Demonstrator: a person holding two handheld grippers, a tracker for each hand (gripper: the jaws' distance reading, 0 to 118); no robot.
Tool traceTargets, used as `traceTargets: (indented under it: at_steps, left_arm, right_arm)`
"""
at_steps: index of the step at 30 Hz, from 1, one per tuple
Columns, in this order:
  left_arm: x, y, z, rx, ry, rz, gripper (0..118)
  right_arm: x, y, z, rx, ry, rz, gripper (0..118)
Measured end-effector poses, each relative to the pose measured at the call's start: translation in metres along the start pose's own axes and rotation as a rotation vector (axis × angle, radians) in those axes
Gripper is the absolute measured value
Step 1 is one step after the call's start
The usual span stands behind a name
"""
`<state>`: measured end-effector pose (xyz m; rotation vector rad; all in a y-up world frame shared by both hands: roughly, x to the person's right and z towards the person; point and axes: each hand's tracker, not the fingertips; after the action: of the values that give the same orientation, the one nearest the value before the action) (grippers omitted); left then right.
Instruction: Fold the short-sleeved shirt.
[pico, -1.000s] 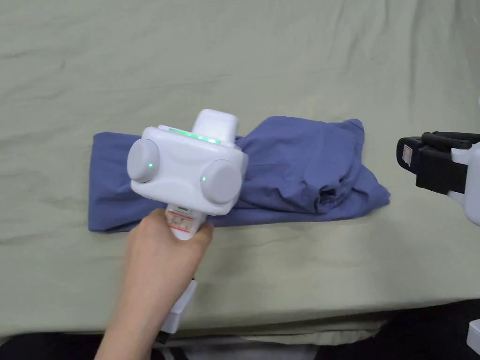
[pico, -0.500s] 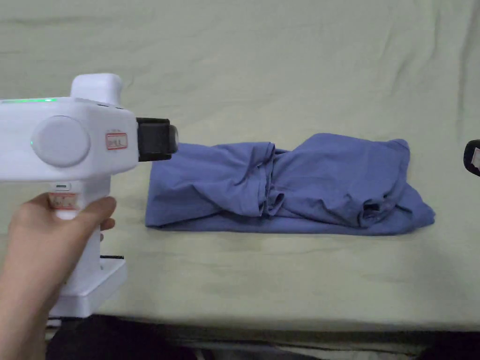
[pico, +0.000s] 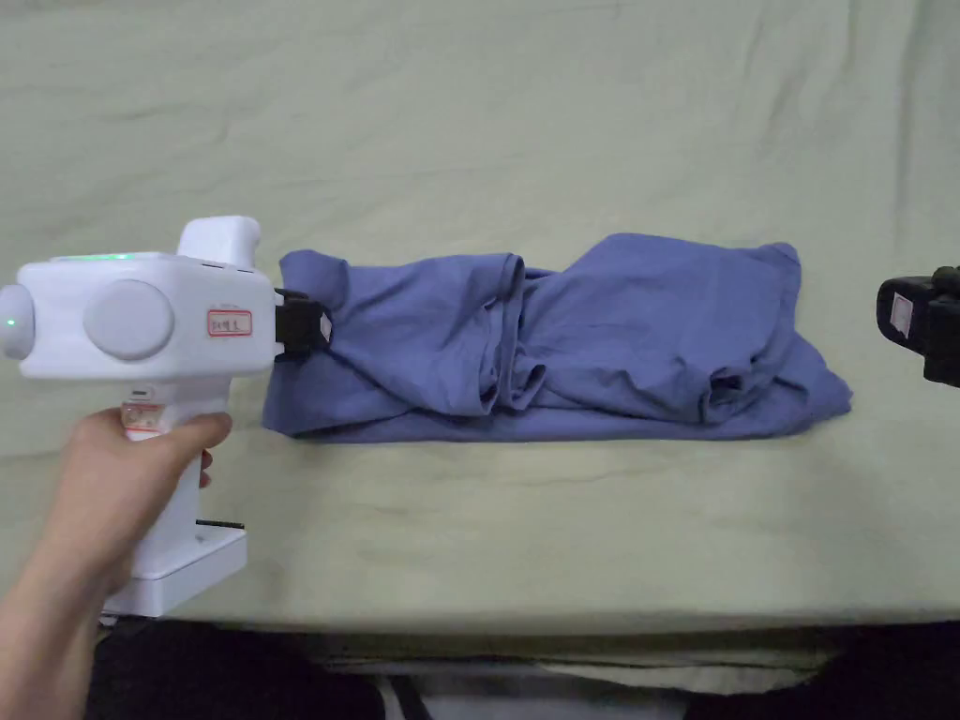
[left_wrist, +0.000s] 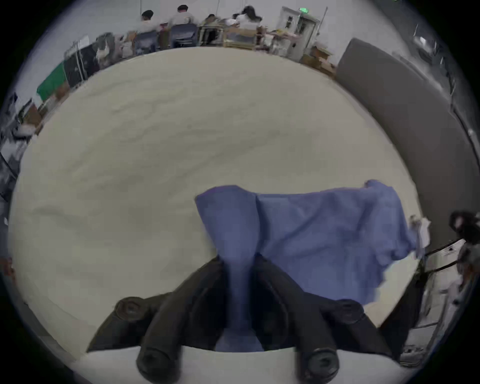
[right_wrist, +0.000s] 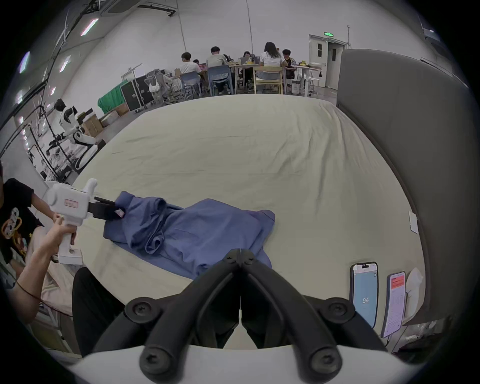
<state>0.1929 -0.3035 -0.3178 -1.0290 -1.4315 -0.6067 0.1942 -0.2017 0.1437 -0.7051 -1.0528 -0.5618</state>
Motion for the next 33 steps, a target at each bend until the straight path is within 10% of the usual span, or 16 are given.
traceTargets:
  at_steps: [6, 12, 33]
  left_arm:
    - [-0.023, 0.006, 0.043, 0.07, 0.014, 0.046, 11]
    - [-0.021, 0.019, 0.081, 0.004, 0.552, -0.154, 11]
    - [0.237, 0.013, -0.068, -0.248, 0.117, -0.311, 21]
  right_arm:
    - [-0.005, 0.003, 0.001, 0.011, 0.034, 0.013, 2]
    - [0.003, 0.005, 0.003, 0.039, 0.04, -0.009, 2]
    - [0.049, -0.019, -0.003, 0.023, 0.024, -0.118, 2]
